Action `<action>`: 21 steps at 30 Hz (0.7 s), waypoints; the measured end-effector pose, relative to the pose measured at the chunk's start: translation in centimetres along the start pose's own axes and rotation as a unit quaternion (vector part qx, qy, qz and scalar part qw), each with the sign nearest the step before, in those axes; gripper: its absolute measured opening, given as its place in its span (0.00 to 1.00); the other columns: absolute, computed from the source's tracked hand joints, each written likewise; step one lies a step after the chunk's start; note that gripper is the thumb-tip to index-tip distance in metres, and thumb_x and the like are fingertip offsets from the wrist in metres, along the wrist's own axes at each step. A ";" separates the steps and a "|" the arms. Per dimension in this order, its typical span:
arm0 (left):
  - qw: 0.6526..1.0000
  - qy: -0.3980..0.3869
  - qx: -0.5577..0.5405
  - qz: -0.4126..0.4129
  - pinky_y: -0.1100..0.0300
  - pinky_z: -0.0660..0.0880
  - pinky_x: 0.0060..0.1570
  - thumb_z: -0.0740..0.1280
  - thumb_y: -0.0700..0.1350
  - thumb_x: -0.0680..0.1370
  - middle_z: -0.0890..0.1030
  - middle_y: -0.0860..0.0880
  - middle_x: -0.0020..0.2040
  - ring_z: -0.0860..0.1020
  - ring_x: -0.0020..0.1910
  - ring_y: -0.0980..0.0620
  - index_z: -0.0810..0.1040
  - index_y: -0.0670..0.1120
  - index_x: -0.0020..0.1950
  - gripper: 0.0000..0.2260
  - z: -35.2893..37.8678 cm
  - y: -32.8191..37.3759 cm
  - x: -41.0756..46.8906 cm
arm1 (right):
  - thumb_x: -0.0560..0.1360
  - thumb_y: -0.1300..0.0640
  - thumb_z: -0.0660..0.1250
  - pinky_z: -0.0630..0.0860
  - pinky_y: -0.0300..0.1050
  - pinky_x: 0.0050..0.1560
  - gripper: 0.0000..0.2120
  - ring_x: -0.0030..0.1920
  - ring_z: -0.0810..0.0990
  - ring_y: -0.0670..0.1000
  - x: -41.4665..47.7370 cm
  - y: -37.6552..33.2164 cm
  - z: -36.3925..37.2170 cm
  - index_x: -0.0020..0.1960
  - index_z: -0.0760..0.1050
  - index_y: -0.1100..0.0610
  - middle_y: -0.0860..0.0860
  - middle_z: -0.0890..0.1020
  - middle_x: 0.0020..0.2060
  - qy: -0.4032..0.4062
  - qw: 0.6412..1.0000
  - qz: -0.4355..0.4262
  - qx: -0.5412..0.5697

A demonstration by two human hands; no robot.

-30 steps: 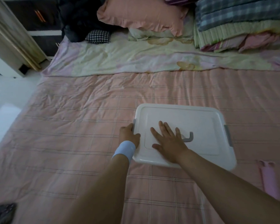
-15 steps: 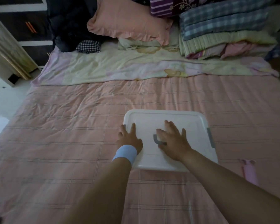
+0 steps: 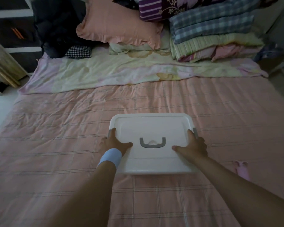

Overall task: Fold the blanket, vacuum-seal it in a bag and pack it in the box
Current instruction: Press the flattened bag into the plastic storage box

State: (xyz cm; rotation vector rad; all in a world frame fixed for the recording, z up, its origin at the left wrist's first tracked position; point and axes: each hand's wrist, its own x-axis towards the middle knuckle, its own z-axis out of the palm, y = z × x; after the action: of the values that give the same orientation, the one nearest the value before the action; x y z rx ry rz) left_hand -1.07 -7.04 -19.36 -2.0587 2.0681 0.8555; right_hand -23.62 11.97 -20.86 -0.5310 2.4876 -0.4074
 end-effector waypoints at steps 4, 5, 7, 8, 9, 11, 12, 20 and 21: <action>0.998 0.064 -0.002 -0.011 0.43 0.65 0.65 0.75 0.65 0.61 0.67 0.42 0.68 0.68 0.66 0.39 0.60 0.63 0.71 0.42 -2.3 -1.0 2.4 | 0.62 0.34 0.77 0.69 0.57 0.68 0.53 0.70 0.65 0.61 0.4 -4.0 0.8 0.79 0.53 0.43 0.56 0.60 0.72 -0.014 0.998 -0.055 0.041; 0.997 0.070 -0.001 -0.011 0.43 0.64 0.66 0.75 0.65 0.62 0.66 0.42 0.69 0.67 0.66 0.39 0.61 0.63 0.71 0.41 -3.0 -1.3 3.1 | 0.62 0.34 0.77 0.68 0.57 0.68 0.53 0.70 0.64 0.61 0.4 -5.1 1.0 0.78 0.54 0.43 0.55 0.60 0.72 -0.016 0.996 -0.071 0.051; 0.997 0.075 0.015 -0.014 0.43 0.64 0.67 0.74 0.66 0.63 0.64 0.42 0.71 0.66 0.68 0.39 0.60 0.63 0.72 0.41 -4.5 -2.3 5.0 | 0.61 0.35 0.78 0.67 0.56 0.70 0.52 0.71 0.63 0.61 0.7 -7.7 2.0 0.78 0.56 0.44 0.55 0.59 0.72 -0.018 0.992 -0.105 0.059; 0.997 0.071 0.025 -0.011 0.43 0.64 0.67 0.74 0.67 0.63 0.62 0.42 0.72 0.65 0.69 0.39 0.60 0.64 0.72 0.42 -5.0 -2.9 5.9 | 0.61 0.35 0.78 0.67 0.56 0.71 0.53 0.71 0.62 0.61 0.9 -8.5 2.6 0.78 0.55 0.44 0.56 0.58 0.73 -0.020 0.991 -0.117 0.053; 0.997 0.062 0.038 -0.001 0.43 0.64 0.68 0.74 0.67 0.62 0.59 0.41 0.74 0.64 0.70 0.39 0.59 0.64 0.73 0.43 -5.4 -3.5 6.7 | 0.61 0.35 0.78 0.66 0.56 0.72 0.54 0.72 0.61 0.62 1.0 -9.2 3.1 0.79 0.54 0.44 0.57 0.56 0.74 -0.027 0.991 -0.127 0.035; 0.997 0.037 0.068 0.027 0.44 0.61 0.71 0.73 0.68 0.62 0.50 0.40 0.77 0.57 0.75 0.39 0.55 0.66 0.75 0.46 -5.5 -4.6 8.1 | 0.62 0.33 0.77 0.61 0.57 0.74 0.58 0.76 0.56 0.62 1.4 -10.0 4.3 0.80 0.47 0.43 0.58 0.47 0.78 -0.049 0.989 -0.136 -0.018; 0.996 0.026 0.081 0.038 0.44 0.59 0.73 0.73 0.68 0.63 0.46 0.40 0.78 0.52 0.76 0.39 0.53 0.66 0.76 0.46 -5.4 -5.0 8.5 | 0.63 0.31 0.76 0.59 0.59 0.75 0.59 0.77 0.53 0.62 1.4 -10.2 4.6 0.81 0.44 0.43 0.58 0.42 0.79 -0.055 0.989 -0.135 -0.040; 0.989 0.002 0.138 0.047 0.41 0.52 0.73 0.64 0.70 0.71 0.40 0.41 0.78 0.44 0.77 0.39 0.45 0.63 0.77 0.42 -6.1 -4.2 6.7 | 0.69 0.30 0.70 0.47 0.72 0.74 0.55 0.79 0.33 0.61 1.9 -11.2 2.9 0.80 0.36 0.40 0.54 0.26 0.77 -0.100 0.980 -0.138 -0.105; 0.988 0.012 0.139 0.060 0.42 0.51 0.73 0.63 0.69 0.72 0.41 0.42 0.79 0.45 0.77 0.40 0.45 0.63 0.78 0.40 -6.7 -4.1 5.8 | 0.70 0.30 0.69 0.48 0.72 0.74 0.53 0.79 0.33 0.61 1.3 -11.5 2.1 0.80 0.36 0.41 0.54 0.26 0.77 -0.094 0.978 -0.152 -0.107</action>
State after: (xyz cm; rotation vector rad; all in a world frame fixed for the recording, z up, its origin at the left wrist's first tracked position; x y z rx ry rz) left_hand 4.40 -14.93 -17.62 -1.8256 2.1983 0.5211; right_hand -20.15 0.97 -18.57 -0.9977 2.2832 -0.1936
